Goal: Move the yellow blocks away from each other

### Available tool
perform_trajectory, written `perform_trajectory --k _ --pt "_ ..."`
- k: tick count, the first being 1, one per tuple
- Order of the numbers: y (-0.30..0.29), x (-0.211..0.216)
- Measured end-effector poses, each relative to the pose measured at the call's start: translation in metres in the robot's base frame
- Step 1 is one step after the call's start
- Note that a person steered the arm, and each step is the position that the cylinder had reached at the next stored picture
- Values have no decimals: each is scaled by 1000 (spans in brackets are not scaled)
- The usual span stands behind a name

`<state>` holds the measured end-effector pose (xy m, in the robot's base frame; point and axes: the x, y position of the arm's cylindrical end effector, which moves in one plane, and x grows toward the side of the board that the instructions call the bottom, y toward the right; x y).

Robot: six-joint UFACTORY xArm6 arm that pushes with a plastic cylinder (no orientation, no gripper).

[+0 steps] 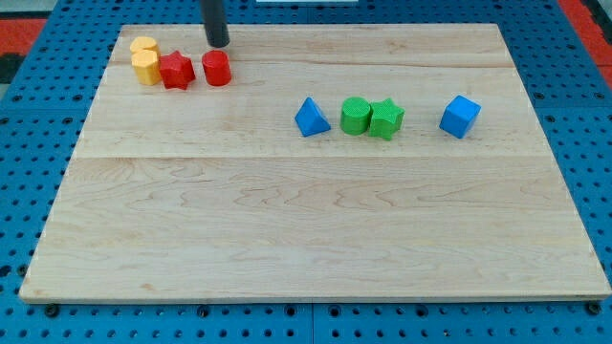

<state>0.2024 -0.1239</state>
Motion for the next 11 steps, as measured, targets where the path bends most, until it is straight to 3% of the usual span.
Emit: perform_trajectory --k 1,2,3,4,6,8,10,11 --pt "-5 -11" --pt "-73 -10" --pt "-178 1" --pt "-181 7" --pt "-164 67" --pt "-39 67" --pt "-28 75" --pt "-73 55"
